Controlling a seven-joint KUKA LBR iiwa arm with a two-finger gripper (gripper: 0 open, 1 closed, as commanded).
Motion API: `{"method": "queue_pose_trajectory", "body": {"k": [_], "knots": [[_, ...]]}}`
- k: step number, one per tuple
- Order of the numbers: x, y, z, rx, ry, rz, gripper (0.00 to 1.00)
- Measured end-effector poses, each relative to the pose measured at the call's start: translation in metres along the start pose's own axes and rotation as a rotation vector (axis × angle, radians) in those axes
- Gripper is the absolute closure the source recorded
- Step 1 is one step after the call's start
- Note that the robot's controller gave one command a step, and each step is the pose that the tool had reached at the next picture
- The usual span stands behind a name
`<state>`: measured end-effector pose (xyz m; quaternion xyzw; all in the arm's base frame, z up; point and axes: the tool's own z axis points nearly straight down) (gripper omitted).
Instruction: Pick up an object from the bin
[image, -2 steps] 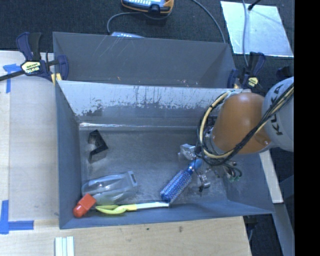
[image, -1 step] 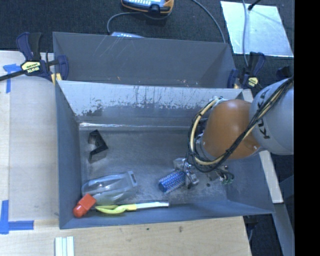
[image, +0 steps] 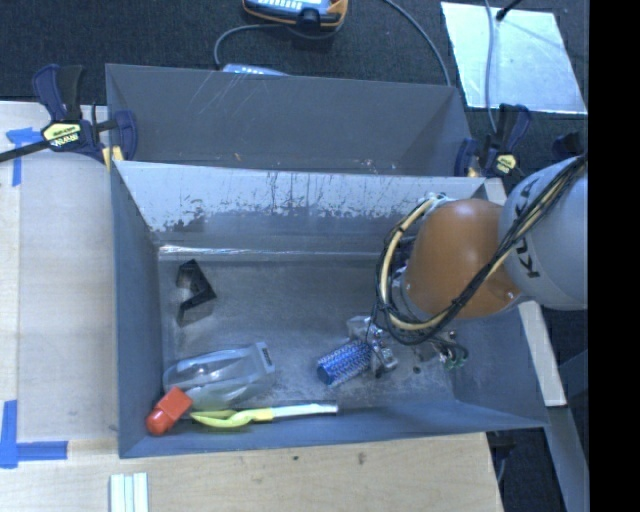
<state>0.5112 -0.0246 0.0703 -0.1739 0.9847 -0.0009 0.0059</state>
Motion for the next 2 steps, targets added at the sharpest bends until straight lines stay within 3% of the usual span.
{"method": "queue_pose_trajectory", "body": {"k": [1,2], "knots": [[0.004,0.0,-0.04,-0.004,0.008,0.01,1.0],[-0.003,0.003,-0.15,0.0,-0.001,0.08,1.0]]}}
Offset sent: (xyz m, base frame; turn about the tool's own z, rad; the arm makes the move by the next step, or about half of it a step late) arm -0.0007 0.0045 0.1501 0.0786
